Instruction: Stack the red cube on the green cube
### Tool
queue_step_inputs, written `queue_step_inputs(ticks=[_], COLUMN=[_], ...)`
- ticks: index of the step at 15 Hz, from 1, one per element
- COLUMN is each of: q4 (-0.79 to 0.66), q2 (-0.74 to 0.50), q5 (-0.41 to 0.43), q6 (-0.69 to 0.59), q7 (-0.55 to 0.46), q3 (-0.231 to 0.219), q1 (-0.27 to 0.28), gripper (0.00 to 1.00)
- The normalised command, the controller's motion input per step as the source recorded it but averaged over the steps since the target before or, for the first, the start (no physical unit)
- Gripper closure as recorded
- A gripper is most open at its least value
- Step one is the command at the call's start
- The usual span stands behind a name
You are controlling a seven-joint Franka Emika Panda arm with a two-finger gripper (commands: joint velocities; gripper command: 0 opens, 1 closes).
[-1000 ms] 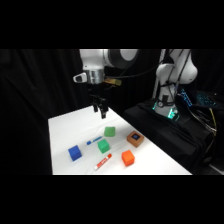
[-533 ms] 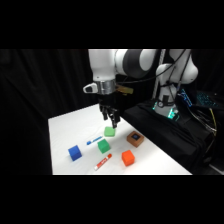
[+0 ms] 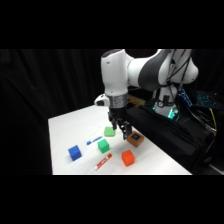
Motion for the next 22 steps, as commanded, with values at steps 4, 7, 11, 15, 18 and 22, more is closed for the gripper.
queue_step_inputs(ticks=[4,7,11,15,18,22], q4=[-0.02,-0.03,-0.05,-0.07,-0.07,-0.04], q2=[0.18,0.13,0.07,0.04,0.04,0.04], q5=[-0.081,-0.104,-0.140,-0.144,-0.139,-0.125], q6=[0.34,0.29,0.29,0.23,0.20,0.19], q7=[0.24,0.25,0.28,0.31,0.28,0.22], q3=[0.034,0.000,-0.048,-0.085,-0.093,-0.103], q1=[0.087,0.080,0.102,0.147,0.161,0.143], gripper=[0.00,0.00,0.00,0.00,0.00,0.00])
